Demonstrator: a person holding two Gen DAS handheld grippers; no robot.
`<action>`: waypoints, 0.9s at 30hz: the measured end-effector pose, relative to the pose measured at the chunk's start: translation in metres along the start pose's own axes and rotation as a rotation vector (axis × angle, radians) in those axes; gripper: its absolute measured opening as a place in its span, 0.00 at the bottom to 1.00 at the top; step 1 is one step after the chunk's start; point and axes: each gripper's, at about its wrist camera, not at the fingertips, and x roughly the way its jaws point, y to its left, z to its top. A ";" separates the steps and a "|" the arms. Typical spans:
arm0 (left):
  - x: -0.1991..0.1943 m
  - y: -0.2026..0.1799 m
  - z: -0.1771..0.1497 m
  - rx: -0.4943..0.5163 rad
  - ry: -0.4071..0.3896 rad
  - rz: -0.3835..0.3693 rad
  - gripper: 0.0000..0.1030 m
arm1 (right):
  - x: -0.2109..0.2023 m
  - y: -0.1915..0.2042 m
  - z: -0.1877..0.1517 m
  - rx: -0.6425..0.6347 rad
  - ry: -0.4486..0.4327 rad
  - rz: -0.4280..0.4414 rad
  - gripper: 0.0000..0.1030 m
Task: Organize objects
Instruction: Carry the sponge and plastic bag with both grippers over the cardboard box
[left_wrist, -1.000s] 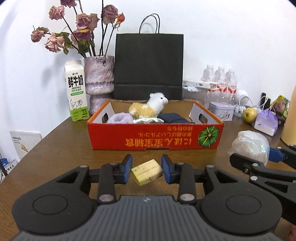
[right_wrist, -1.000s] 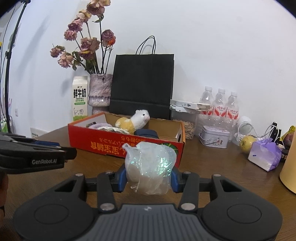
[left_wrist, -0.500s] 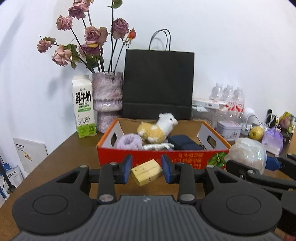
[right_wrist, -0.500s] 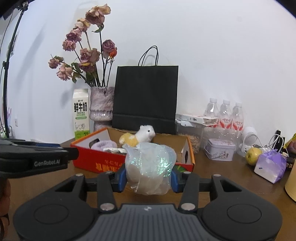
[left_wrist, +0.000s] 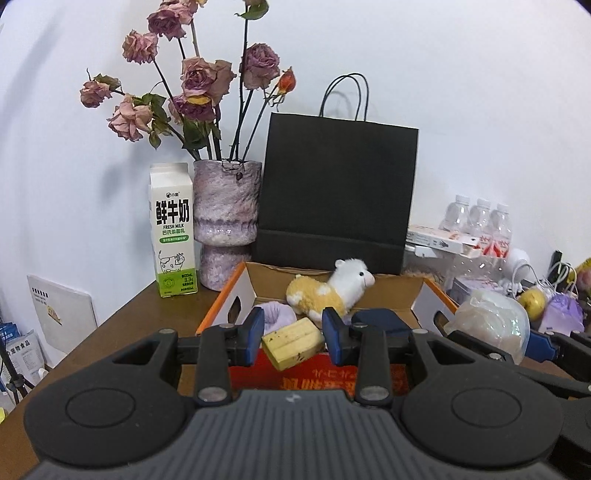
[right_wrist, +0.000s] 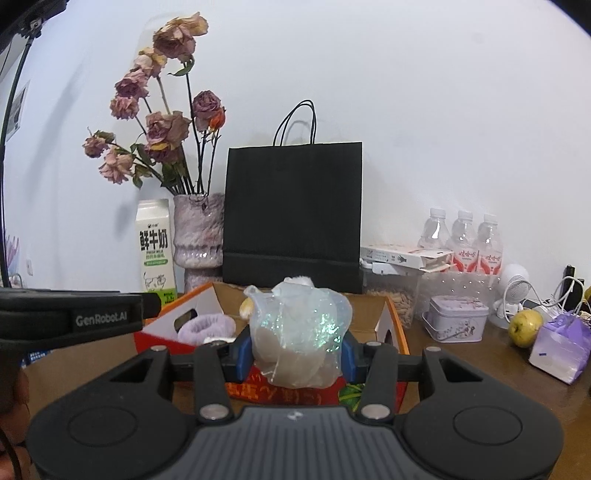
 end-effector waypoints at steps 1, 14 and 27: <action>0.003 0.000 0.001 -0.002 0.000 0.001 0.34 | 0.007 -0.001 0.002 0.002 0.000 0.003 0.42; 0.036 0.003 0.018 -0.014 -0.026 0.013 0.34 | 0.040 -0.008 0.017 0.009 -0.010 0.000 0.42; 0.072 -0.001 0.031 -0.011 -0.044 0.013 0.34 | 0.078 -0.010 0.027 -0.011 -0.013 -0.009 0.42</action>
